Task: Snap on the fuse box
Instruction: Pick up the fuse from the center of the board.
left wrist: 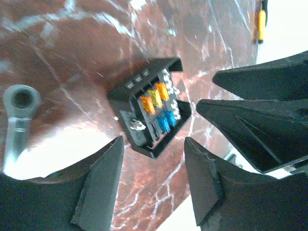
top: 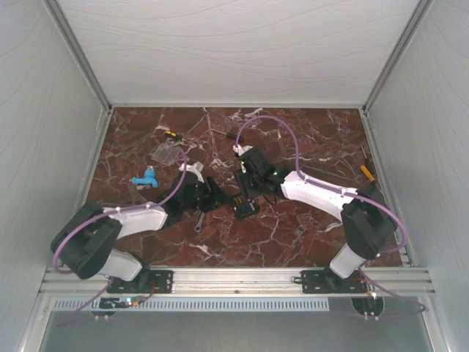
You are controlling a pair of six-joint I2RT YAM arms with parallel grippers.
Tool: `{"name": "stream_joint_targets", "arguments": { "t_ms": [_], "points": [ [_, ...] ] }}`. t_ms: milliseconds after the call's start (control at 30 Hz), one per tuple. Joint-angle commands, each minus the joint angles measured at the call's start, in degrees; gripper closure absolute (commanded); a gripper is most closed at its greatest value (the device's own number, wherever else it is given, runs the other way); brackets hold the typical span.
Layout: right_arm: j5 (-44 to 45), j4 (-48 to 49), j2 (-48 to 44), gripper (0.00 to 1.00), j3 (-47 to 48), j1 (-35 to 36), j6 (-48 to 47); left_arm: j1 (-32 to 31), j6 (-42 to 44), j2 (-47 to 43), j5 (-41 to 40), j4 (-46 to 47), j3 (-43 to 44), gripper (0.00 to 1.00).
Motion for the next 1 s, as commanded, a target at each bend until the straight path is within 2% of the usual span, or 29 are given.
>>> {"name": "stream_joint_targets", "arguments": {
  "t_ms": [0, 133, 267, 500, 700, 967],
  "points": [
    [-1.8, 7.7, -0.3, 0.53, 0.3, -1.9, -2.9, 3.0, 7.3, -5.7, -7.9, -9.6, 2.4, 0.44],
    [-2.3, 10.6, 2.7, 0.47, 2.1, -2.7, -4.6, 6.1, 13.0, -6.8, -11.0, -15.2, 5.7, 0.34],
    [-1.5, 14.0, 4.1, 0.34, 1.8, -3.9, -5.0, 7.6, 18.3, -3.1, -15.2, -19.4, 11.5, 0.26],
    [2.2, 19.4, 2.7, 0.04, -2.6, -5.0, -4.7, 7.9, 22.5, 7.9, -21.4, -20.7, 21.9, 0.23],
    [6.4, 23.7, -0.9, 0.02, -8.6, -6.5, -2.1, 8.0, 25.0, 17.2, -27.2, -21.2, 31.3, 0.28],
    [7.5, 26.9, -5.5, 0.02, -14.2, -9.5, 1.0, 7.9, 26.2, 26.6, -29.3, -21.6, 39.1, 0.43]
  ]
}}
